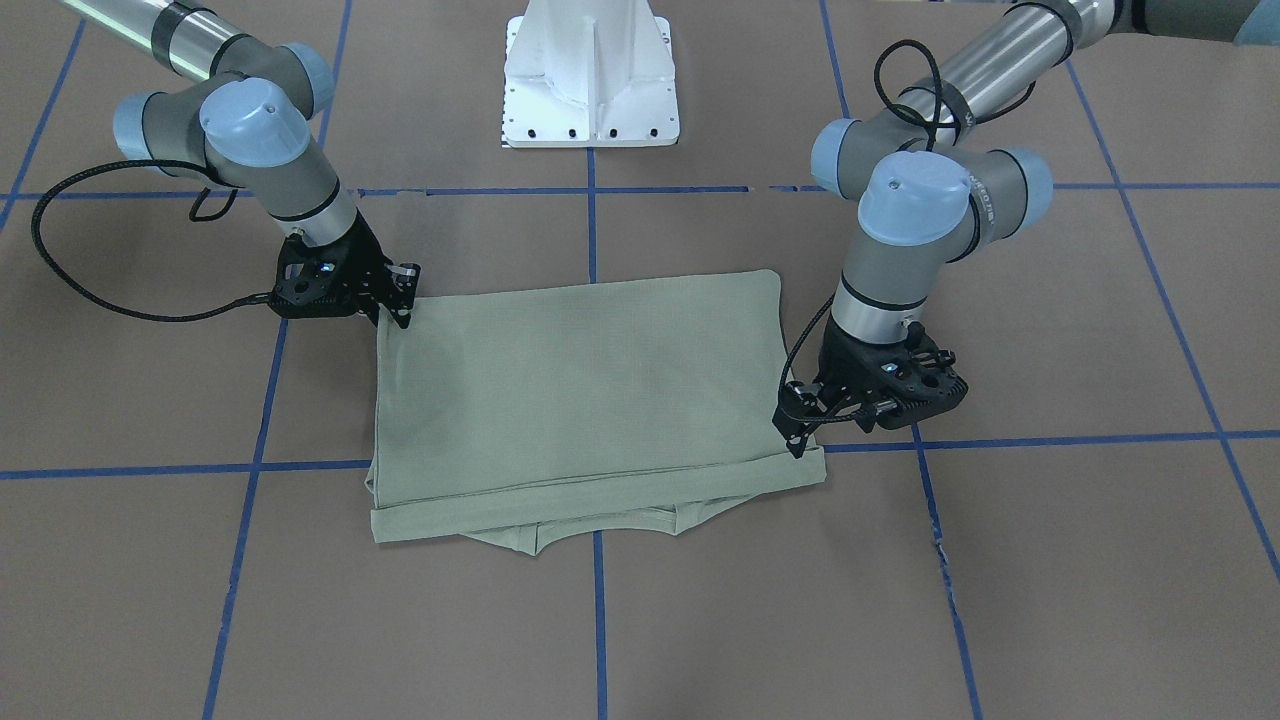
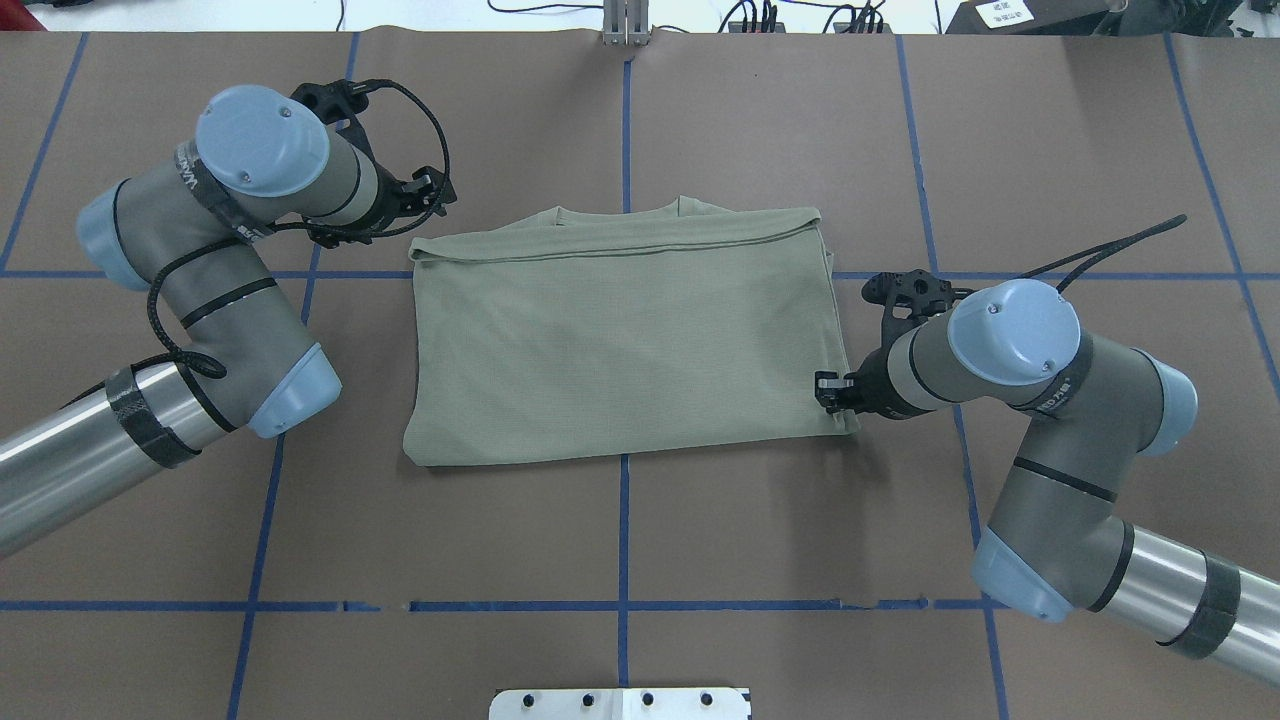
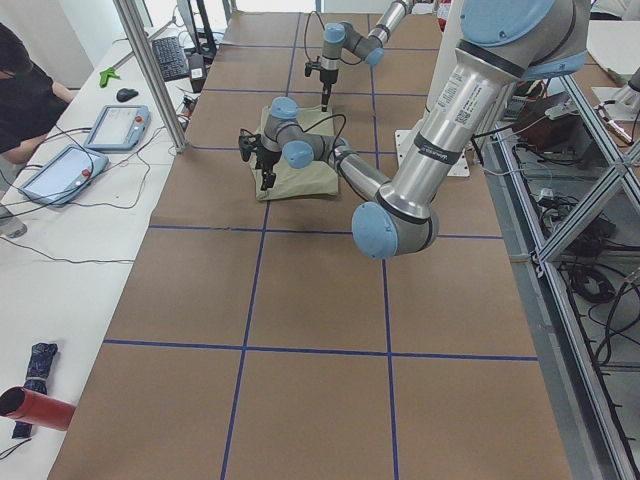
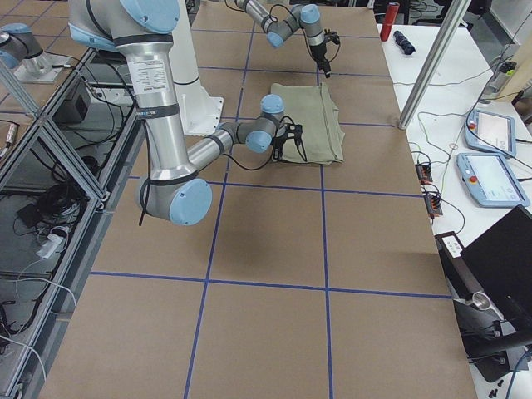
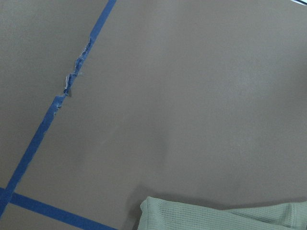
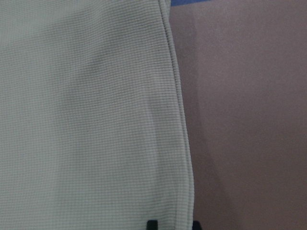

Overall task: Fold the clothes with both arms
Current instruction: 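Drag the folded shirt with the right gripper away from the left arm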

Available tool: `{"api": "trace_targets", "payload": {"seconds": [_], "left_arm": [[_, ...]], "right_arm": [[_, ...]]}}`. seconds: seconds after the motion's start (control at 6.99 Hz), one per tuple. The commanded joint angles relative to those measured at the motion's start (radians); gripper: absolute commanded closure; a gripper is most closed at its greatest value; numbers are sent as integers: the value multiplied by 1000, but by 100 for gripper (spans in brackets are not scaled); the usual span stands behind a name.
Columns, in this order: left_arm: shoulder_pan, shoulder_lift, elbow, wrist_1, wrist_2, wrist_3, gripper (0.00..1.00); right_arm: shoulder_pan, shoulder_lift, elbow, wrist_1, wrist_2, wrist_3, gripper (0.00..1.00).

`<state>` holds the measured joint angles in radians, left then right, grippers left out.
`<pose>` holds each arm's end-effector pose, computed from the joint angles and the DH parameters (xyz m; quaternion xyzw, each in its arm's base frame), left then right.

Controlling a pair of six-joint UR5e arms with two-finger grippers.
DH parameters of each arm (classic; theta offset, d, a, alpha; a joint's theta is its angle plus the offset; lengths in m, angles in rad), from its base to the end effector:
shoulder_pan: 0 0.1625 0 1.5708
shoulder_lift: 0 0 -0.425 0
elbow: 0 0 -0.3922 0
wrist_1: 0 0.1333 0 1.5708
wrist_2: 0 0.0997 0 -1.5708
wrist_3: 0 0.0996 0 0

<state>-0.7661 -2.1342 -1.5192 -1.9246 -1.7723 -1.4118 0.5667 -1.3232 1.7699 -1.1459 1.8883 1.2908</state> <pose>0.4315 -0.5725 0.3171 0.1045 0.4142 -0.2297 0.8745 -0.4467 -0.4054 0.3897 0.0406 -0.4389 0.0618 0.8955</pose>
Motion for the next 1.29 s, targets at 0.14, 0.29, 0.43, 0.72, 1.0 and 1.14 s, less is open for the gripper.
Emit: {"api": "trace_targets", "payload": {"seconds": [0.14, 0.29, 0.43, 0.72, 1.0, 1.14], "left_arm": [[1, -1, -1, -1, 1, 1, 0], [1, -1, -1, -1, 1, 1, 0], [1, -1, -3, -1, 1, 2, 0], [1, 2, -4, -1, 4, -1, 0], [1, 8, -18, -1, 23, -3, 0], [1, 8, -22, 1, 30, -3, 0]], "right_arm": [[7, -20, 47, 0, 12, 1, 100], [-2, -81, 127, -1, 15, 1, 100], [-40, -176, 217, -8, 14, 2, 100], [-138, -348, 342, -8, 14, 4, 100], [-284, -483, 435, -8, 15, 30, 100], [-371, -531, 471, -6, 32, 83, 100]]}}
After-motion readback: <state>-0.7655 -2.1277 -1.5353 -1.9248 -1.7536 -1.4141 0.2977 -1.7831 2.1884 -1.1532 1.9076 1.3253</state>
